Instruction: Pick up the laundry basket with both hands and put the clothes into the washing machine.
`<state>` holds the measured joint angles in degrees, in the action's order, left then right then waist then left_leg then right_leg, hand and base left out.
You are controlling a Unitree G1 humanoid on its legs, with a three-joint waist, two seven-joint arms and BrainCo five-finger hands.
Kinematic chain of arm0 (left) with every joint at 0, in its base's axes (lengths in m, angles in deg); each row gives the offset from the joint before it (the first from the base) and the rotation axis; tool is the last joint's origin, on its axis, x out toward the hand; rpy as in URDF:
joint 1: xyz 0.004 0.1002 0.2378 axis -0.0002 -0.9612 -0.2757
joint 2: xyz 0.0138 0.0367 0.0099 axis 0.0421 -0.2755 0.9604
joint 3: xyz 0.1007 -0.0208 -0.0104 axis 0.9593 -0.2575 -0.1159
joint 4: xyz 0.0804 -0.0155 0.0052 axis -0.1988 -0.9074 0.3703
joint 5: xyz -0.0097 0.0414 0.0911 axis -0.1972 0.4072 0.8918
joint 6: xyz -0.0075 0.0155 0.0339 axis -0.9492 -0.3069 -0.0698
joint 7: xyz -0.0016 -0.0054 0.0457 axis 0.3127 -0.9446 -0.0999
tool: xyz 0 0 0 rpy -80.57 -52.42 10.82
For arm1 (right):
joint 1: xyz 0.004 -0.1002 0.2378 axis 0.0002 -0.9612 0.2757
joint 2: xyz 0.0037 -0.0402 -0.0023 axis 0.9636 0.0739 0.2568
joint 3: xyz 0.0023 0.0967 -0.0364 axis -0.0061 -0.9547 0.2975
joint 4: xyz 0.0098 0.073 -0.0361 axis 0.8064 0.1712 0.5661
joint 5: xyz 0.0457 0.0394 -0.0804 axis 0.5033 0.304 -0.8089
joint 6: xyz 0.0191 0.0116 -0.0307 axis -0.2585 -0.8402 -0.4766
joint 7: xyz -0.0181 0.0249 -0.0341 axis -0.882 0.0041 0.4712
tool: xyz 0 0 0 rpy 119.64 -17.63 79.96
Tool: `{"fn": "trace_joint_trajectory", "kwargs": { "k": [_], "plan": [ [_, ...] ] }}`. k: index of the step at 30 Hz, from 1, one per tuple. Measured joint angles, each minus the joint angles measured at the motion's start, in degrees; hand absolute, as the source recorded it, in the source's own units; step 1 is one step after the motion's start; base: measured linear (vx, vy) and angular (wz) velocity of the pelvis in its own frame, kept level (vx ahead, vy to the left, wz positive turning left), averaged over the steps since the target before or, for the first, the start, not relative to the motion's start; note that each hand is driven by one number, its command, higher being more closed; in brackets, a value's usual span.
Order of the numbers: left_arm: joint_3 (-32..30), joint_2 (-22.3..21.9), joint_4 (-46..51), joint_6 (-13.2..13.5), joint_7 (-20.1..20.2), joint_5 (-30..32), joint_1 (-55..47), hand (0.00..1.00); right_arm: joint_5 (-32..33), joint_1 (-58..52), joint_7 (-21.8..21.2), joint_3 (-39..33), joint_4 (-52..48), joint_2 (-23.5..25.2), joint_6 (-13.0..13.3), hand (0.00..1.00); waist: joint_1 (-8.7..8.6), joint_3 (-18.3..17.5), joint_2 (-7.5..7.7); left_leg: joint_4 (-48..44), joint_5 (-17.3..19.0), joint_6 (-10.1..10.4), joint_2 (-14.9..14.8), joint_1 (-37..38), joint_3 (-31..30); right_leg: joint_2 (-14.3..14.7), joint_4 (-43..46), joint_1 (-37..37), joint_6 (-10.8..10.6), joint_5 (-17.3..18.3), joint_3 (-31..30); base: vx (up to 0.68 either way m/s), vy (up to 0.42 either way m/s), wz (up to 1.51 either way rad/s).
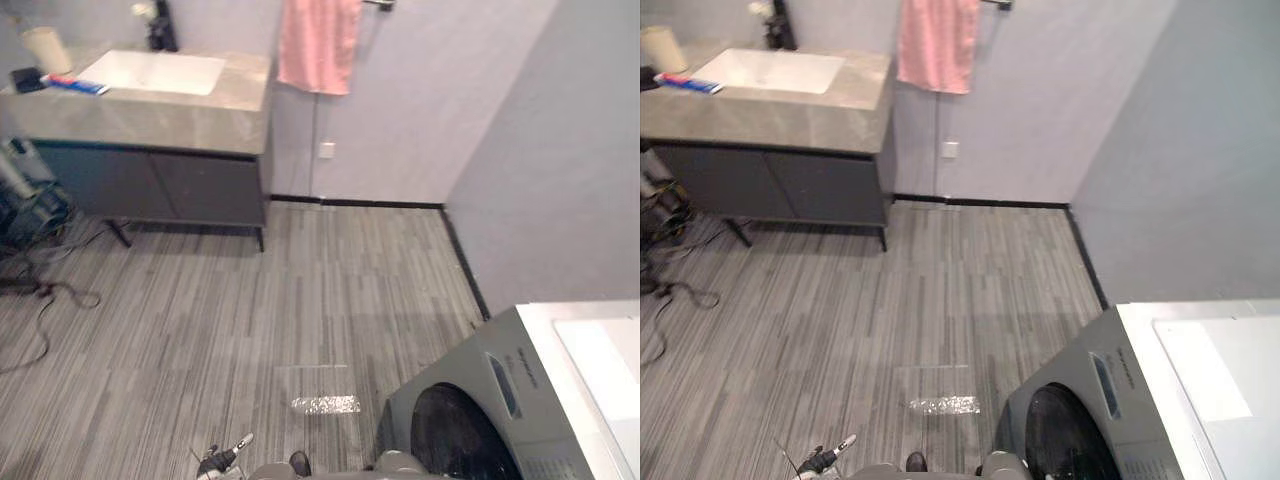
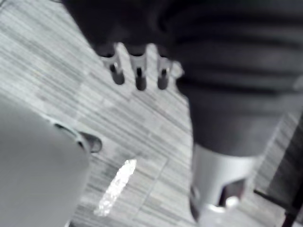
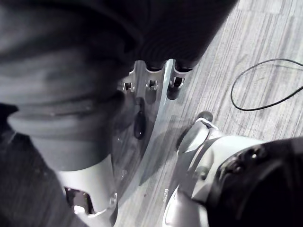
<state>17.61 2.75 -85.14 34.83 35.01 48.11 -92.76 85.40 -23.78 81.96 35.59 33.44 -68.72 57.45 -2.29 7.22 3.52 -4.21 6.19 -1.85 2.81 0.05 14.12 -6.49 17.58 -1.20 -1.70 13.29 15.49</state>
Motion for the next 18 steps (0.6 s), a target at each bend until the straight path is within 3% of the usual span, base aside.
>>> {"fn": "trace_joint_trajectory", "kwargs": {
  "k": [2,4,8,9,11,12,13,15,16,18],
  "plan": [
    [-2.32,-0.54,0.2,0.0,-0.11,0.23,-0.53,0.0,-0.91,1.37,-0.05,0.45,0.43,-0.61,0.01,0.0,0.25,-0.21,-0.15,-1.0,-1.08,-0.93,0.94,0.03,0.33,0.72,-5.28,2.42,-0.65,-2.71,-1.84,0.05,0.018,0.43],
    [-3.34,-1.31,0.61,0.19,-0.29,0.13,-1.47,0.0,-1.24,2.85,-0.68,0.44,0.61,-1.56,0.08,0.0,0.28,-1.01,-1.44,-3.68,-0.12,-2.03,0.68,-0.75,0.18,1.46,-7.61,3.75,-0.92,-4.57,-1.89,0.06,0.056,0.1],
    [-4.08,-2.62,1.43,0.43,-0.29,-0.16,-1.52,0.0,-0.92,6.26,-0.98,0.13,0.28,-2.65,0.73,0.0,1.46,-0.73,-3.83,-15.71,5.17,0.78,-2.38,-5.93,0.26,2.51,-8.74,5.01,-0.93,-5.85,-1.49,0.0,0.002,0.03],
    [-4.68,-2.47,1.41,0.53,-0.3,-0.27,-1.51,0.0,-0.57,6.4,-0.9,-0.07,0.3,-2.03,0.93,0.0,1.9,-0.82,-2.51,-18.3,6.84,1.79,-2.8,-6.73,0.78,1.64,-8.87,5.2,-0.87,-6.18,-1.59,-0.04,0.029,-0.07],
    [-6.46,-2.58,1.45,0.63,-0.27,-0.81,-1.48,0.0,-0.12,6.72,-0.82,-0.29,0.24,-2.05,1.34,0.0,2.43,-0.83,-2.78,-27.6,10.39,-1.72,-6.36,-9.1,1.87,0.91,-9.02,5.48,-0.69,-6.7,-2.2,-0.02,0.043,-0.25],
    [-6.09,-2.42,1.13,0.58,-0.34,-0.96,-2.12,0.0,0.19,6.88,-0.89,0.49,0.35,-2.34,1.5,0.0,2.42,-0.75,-2.37,-31.88,11.57,-0.32,-11.21,-9.71,0.86,-0.4,-9.49,5.31,-1.63,-7.35,-3.57,-0.02,0.04,-0.36],
    [-5.57,-2.58,1.35,0.63,-0.47,-1.0,-2.76,0.0,0.17,6.89,-0.97,0.83,0.44,-2.53,1.52,0.0,2.17,-0.83,-2.67,-31.13,11.55,0.44,-13.1,-9.41,-0.22,-0.71,-9.68,5.16,-2.05,-7.59,-4.24,-0.02,0.124,-0.39],
    [-2.93,-3.51,2.12,1.86,-2.07,-1.88,-4.6,0.0,0.15,6.33,-0.98,2.08,0.83,-3.97,1.49,0.0,1.45,-2.02,-4.97,-21.03,7.04,6.95,-17.79,-7.28,-5.37,-1.88,-9.73,3.82,-4.66,-8.01,-4.54,0.04,0.307,-0.07],
    [-0.12,-3.85,2.41,2.13,-2.78,-2.53,-5.06,0.0,0.0,5.37,-0.8,2.23,1.24,-5.44,1.33,0.0,1.03,-2.65,-6.38,-13.19,2.52,11.13,-17.51,-5.05,-6.94,-3.02,-9.57,3.55,-6.91,-7.97,-3.99,0.1,0.378,0.3],
    [5.3,-1.56,3.88,2.77,-2.82,-2.67,-5.2,0.0,-0.1,4.38,-0.71,2.7,3.01,-4.72,0.88,0.0,0.84,-3.03,-4.11,-8.24,-0.31,8.29,-11.6,-3.15,-6.64,-7.16,-9.9,4.02,-8.21,-8.73,-3.81,0.11,0.305,0.5]
  ]
}}
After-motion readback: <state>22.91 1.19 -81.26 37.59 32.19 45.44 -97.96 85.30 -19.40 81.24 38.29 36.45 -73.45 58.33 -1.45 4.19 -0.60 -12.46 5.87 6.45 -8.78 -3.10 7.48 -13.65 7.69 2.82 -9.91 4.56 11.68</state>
